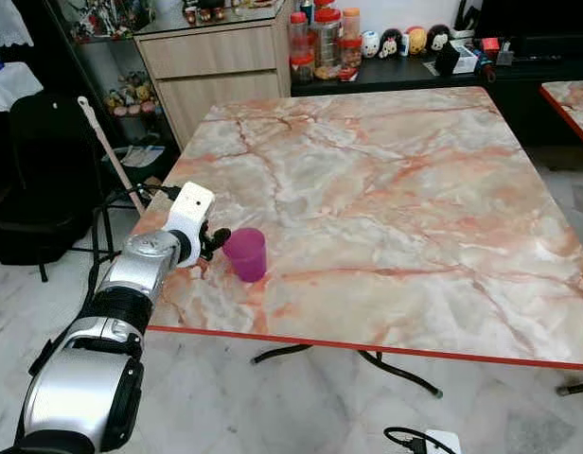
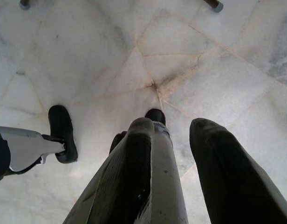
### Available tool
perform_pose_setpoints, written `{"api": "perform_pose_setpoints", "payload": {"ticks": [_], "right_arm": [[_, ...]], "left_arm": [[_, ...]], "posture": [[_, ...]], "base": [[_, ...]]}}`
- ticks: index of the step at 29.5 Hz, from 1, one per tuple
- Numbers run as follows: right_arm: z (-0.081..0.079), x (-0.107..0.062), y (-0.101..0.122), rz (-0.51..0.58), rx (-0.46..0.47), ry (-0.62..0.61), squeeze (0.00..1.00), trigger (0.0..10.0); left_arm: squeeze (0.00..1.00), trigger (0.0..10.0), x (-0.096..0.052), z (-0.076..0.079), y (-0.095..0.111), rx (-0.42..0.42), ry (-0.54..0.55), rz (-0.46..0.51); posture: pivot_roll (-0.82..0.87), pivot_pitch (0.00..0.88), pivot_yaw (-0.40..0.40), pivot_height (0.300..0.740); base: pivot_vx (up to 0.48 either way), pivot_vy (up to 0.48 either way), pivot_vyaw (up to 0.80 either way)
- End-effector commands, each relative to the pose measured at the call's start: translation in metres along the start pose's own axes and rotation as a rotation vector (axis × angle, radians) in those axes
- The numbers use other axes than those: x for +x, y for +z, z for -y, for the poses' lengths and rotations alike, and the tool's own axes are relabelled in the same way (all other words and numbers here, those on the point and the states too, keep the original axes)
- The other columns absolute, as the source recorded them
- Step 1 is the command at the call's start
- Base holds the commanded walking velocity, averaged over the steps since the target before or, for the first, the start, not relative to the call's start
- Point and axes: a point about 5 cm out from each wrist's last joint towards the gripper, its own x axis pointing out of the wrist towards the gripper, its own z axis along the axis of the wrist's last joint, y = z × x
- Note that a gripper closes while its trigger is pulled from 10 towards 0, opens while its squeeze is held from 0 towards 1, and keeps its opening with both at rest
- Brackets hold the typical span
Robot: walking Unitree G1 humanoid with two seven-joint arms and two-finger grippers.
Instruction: Setting the table
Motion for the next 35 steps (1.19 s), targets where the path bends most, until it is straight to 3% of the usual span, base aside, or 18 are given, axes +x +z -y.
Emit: {"api": "perform_pose_setpoints", "payload": {"ticks": [1, 2, 17, 24, 34, 35], "right_arm": [[-0.006, -0.002, -0.011, -0.045, 0.000, 0.015, 0.00, 10.0], [-0.006, -0.002, -0.011, -0.046, 0.000, 0.015, 0.00, 10.0], [-0.005, -0.001, -0.010, -0.039, 0.015, 0.009, 0.00, 10.0], [-0.005, -0.001, -0.010, -0.042, 0.017, 0.005, 0.00, 10.0], [-0.004, -0.001, -0.011, -0.041, 0.022, 0.003, 0.00, 10.0], [-0.004, -0.001, -0.011, -0.041, 0.022, 0.003, 0.00, 10.0]], "left_arm": [[1.00, 10.0, -0.004, -0.007, 0.001, 0.009, 0.028, 0.012], [0.00, 10.0, -0.004, -0.007, 0.001, 0.012, 0.031, 0.012], [0.00, 10.0, -0.006, -0.009, 0.003, 0.012, 0.005, 0.011], [0.00, 10.0, -0.002, 0.009, -0.002, 0.037, -0.114, -0.018], [0.00, 10.0, -0.003, 0.012, -0.007, 0.052, -0.137, -0.046], [0.00, 9.3, -0.003, 0.012, -0.008, 0.054, -0.138, -0.052]], "posture": [[0.09, 0.000, 0.100, 0.740], [0.09, 0.000, 0.100, 0.740], [0.04, 0.000, 0.126, 0.740], [0.04, 0.000, 0.124, 0.740], [0.03, 0.000, 0.126, 0.740], [0.03, 0.000, 0.126, 0.740]], "base": [[0.000, 0.000, 0.00], [0.000, 0.000, 0.00], [0.000, 0.000, 0.00], [0.000, 0.000, 0.00], [0.000, 0.000, 0.00], [0.000, 0.000, 0.00]]}}
